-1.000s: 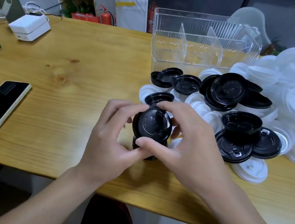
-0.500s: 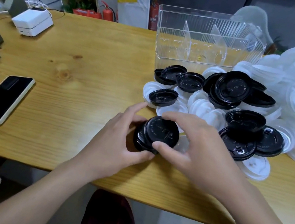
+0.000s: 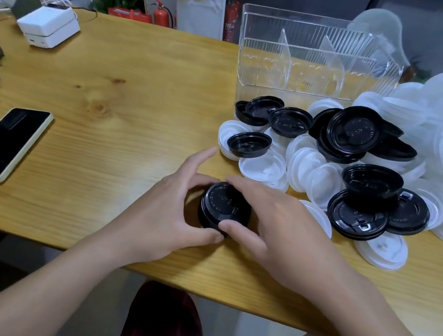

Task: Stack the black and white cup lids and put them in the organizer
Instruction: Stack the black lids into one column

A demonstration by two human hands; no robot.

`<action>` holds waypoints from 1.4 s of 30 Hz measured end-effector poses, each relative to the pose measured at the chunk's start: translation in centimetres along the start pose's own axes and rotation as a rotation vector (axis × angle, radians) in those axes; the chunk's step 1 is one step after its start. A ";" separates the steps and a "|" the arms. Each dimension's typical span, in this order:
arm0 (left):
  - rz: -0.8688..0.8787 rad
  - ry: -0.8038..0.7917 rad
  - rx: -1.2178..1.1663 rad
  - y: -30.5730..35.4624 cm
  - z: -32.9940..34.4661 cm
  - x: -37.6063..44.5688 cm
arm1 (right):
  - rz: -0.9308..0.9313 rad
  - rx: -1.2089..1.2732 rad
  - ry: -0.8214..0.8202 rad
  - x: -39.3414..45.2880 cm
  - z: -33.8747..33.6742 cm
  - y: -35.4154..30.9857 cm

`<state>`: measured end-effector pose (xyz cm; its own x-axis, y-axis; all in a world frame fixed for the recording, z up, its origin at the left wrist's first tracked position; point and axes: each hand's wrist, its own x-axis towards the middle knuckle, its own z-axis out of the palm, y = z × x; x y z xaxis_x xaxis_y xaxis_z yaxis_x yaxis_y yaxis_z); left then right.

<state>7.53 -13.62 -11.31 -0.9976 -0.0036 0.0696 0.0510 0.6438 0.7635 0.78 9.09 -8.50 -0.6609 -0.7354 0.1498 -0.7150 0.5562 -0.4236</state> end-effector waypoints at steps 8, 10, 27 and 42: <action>0.001 0.021 0.026 -0.7 0.3 0.0 | -0.066 0.022 -0.013 0.5 -0.1 0.1; -0.003 0.023 0.029 -0.6 0.2 0.0 | -0.074 0.025 -0.009 0.7 -0.1 0.2; 0.020 0.077 0.091 0.2 0.6 -0.5 | -0.059 -0.264 0.364 6.7 0.3 5.1; 0.142 0.323 -0.200 1.6 0.3 -1.0 | 0.201 0.783 0.385 1.8 -3.4 1.4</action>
<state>8.62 -12.36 -10.40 -0.9154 -0.1862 0.3568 0.2269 0.4934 0.8397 -2.14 9.87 -5.81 -0.8883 -0.3935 0.2371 -0.3103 0.1334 -0.9412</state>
